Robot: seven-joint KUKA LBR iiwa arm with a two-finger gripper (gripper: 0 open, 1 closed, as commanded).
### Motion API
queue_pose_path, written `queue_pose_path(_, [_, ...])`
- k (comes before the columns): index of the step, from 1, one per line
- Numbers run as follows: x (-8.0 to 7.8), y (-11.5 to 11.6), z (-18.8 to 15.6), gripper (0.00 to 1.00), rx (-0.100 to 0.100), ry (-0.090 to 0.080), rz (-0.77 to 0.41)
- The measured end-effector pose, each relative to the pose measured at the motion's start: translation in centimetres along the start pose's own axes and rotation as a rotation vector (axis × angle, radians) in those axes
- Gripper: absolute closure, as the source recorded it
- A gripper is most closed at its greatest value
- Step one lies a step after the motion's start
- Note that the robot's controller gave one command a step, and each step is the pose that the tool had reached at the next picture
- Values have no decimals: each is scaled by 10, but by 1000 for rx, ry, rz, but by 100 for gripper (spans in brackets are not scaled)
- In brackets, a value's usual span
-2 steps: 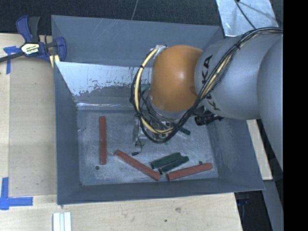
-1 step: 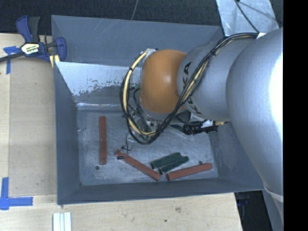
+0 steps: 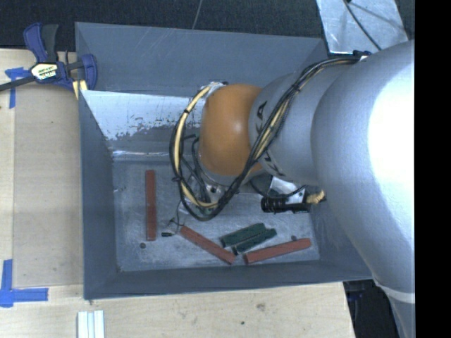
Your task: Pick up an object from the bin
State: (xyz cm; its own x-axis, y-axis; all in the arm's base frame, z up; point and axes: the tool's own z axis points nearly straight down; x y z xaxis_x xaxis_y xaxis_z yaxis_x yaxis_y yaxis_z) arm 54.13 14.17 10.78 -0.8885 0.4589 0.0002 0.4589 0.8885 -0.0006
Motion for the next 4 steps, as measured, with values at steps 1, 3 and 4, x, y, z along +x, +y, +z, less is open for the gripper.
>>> queue_pose_path(1, [8, -14, 18, 0, -2, -3, -115])
queue_pose_path(3, [-9, -66, 19, 0, -2, -3, 251])
queue_pose_path(4, [25, -75, 35, 100, -6, -5, 63])
